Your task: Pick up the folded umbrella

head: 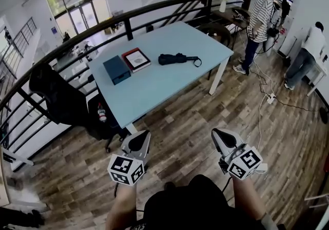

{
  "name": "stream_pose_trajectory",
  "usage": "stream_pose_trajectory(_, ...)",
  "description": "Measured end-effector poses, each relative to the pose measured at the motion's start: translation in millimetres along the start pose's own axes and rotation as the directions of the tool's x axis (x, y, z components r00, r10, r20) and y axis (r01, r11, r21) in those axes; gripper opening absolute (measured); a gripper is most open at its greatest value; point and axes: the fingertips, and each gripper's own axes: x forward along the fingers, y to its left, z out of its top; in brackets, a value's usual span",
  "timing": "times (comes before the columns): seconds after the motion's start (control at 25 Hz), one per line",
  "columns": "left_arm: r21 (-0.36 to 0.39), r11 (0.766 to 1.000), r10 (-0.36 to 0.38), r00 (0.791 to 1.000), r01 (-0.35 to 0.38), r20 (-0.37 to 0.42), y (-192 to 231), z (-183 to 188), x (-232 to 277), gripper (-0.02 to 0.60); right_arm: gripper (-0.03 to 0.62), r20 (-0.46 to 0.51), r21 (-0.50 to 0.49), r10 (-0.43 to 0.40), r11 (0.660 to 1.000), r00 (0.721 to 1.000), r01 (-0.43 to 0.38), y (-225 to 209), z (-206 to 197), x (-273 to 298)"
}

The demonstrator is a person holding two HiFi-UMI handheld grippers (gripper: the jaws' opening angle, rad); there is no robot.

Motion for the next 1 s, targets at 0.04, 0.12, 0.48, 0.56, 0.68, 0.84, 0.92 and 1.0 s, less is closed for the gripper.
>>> stream_pose_trajectory(0.04,-0.008,1.0,-0.006,1.0,0.006,0.0,4,-2,0,0.008,-0.002,-0.009,0.004,0.0,1.0,1.0,0.0,3,-4,3)
stream_pose_trajectory(0.12,-0.031,0.999,-0.016,1.0,0.015,-0.001,11,-8,1,0.008,-0.002,-0.033,0.015,-0.005,1.0,0.999,0.006,7,-13,8)
stream_pose_trajectory(0.48,-0.057,0.997,-0.048,0.997,0.045,-0.056,29,-21,60,0.008,-0.002,-0.058,0.099,0.031,0.995,0.998,-0.026,-36,-34,47)
stream_pose_trajectory(0.56,-0.055,0.998,-0.046,0.996,0.042,-0.074,35,-22,83,0.008,-0.002,-0.072,0.11,0.045,0.993,0.996,-0.037,-55,-41,61)
stream_pose_trajectory(0.68,-0.06,0.997,-0.045,0.994,0.039,-0.099,41,-18,124,0.008,-0.002,-0.083,0.14,0.047,0.99,0.995,-0.035,-95,-48,80)
stream_pose_trajectory(0.84,-0.055,0.998,-0.05,0.991,0.043,-0.127,47,-3,188,0.008,-0.002,-0.084,0.171,0.073,0.983,0.994,-0.058,-152,-47,107)
stream_pose_trajectory(0.92,-0.054,0.998,-0.051,0.99,0.044,-0.13,46,5,219,0.008,-0.002,-0.088,0.179,0.085,0.982,0.993,-0.068,-181,-47,118)
stream_pose_trajectory(1.0,-0.051,0.998,-0.053,0.988,0.046,-0.142,43,8,245,0.008,-0.002,-0.088,0.187,0.092,0.98,0.992,-0.075,-207,-46,126)
